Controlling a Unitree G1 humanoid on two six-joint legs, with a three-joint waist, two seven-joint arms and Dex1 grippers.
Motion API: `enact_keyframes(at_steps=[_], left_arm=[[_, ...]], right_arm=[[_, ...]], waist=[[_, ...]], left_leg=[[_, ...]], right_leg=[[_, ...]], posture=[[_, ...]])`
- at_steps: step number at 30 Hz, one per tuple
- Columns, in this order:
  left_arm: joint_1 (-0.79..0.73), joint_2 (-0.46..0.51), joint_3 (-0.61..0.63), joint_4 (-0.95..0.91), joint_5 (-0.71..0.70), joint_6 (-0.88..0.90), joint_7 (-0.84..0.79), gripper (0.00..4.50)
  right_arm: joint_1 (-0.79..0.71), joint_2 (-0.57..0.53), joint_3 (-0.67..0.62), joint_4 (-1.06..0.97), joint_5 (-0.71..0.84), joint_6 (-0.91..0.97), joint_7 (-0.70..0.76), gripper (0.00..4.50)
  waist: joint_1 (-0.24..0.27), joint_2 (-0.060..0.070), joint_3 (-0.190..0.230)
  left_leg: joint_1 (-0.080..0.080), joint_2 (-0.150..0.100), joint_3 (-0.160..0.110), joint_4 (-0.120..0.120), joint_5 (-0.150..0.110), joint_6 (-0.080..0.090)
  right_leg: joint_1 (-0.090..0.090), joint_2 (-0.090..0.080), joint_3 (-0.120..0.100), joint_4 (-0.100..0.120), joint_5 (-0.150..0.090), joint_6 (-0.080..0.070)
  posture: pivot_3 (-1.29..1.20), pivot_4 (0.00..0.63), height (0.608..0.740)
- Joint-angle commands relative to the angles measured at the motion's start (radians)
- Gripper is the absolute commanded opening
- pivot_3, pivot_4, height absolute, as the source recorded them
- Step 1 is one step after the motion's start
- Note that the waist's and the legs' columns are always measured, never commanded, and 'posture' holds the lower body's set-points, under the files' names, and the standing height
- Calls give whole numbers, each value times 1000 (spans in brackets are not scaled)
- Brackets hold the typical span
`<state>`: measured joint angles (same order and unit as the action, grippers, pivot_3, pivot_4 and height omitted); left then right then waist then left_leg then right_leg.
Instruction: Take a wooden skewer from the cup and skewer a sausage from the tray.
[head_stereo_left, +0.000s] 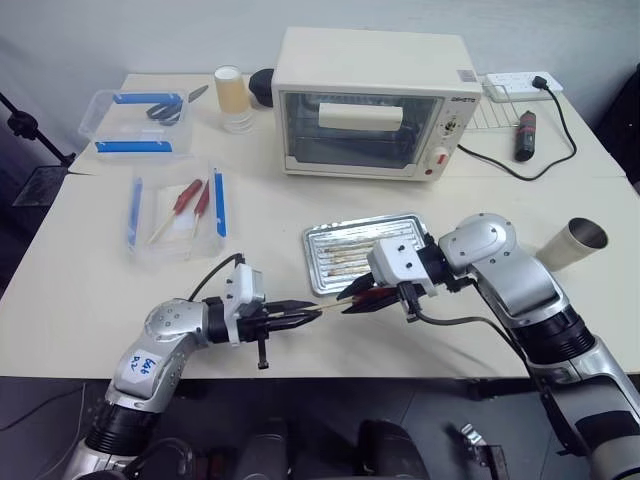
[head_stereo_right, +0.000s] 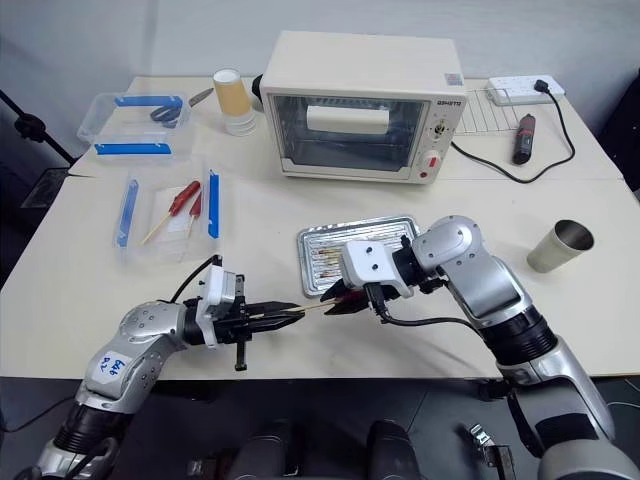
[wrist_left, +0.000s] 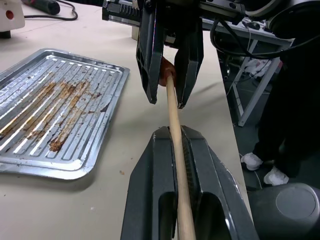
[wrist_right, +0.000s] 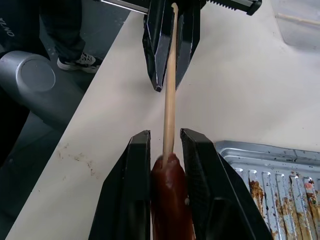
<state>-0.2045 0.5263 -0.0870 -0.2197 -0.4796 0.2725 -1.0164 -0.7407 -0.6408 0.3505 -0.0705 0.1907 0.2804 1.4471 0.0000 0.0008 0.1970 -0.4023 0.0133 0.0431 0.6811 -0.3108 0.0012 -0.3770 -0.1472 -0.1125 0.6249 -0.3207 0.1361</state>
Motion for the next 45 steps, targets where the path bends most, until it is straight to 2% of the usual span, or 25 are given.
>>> enact_keyframes(at_steps=[1,3,7,16,31,36,42,43,45], left_arm=[[14,5,4,-40,-6,-7,-5,0],[14,3,6,-40,-6,-9,-3,0],[13,-1,6,-40,-8,-9,1,0],[-12,-18,-10,-39,-6,6,15,0],[-125,-80,-111,-17,62,79,35,0],[-124,-84,-102,-19,67,93,32,0],[-72,-40,-59,-41,62,103,28,0],[-64,-32,-51,-44,61,104,27,0],[-49,-17,-38,-46,59,105,26,0]], right_arm=[[-13,-24,-19,10,-12,-32,-2,915],[-13,-31,-18,16,-12,-38,6,915],[-12,-29,-21,20,-7,-50,7,186],[-8,-22,-14,-6,7,-41,16,186],[-32,20,27,-40,-7,23,13,186],[-32,32,28,-28,-25,22,13,186],[0,56,1,-16,-2,80,-16,186],[4,63,-6,-13,1,81,-21,780],[15,69,-14,0,0,60,-26,1276]], waist=[[0,0,0],[0,0,0],[-1,0,0],[0,0,0],[1,0,0],[0,0,0],[0,0,0],[0,0,0],[-1,0,0]], left_leg=[[0,0,0,0,0,0],[0,0,0,0,0,0],[0,0,0,0,0,0],[0,0,0,0,0,0],[0,0,0,0,0,0],[0,0,0,1,0,0],[0,0,0,1,0,0],[0,0,0,1,0,0],[0,0,0,1,0,0]], right_leg=[[0,0,0,0,0,0],[0,0,0,0,0,0],[0,0,0,0,0,0],[0,0,0,0,0,0],[0,0,0,0,0,0],[0,0,0,0,0,0],[0,0,0,0,0,0],[0,0,0,0,0,0],[0,0,0,1,0,0]], posture=[[0,150,740],[0,150,740],[0,150,740],[0,150,740],[0,150,740],[0,150,740],[0,150,740],[0,150,740],[0,150,740]])
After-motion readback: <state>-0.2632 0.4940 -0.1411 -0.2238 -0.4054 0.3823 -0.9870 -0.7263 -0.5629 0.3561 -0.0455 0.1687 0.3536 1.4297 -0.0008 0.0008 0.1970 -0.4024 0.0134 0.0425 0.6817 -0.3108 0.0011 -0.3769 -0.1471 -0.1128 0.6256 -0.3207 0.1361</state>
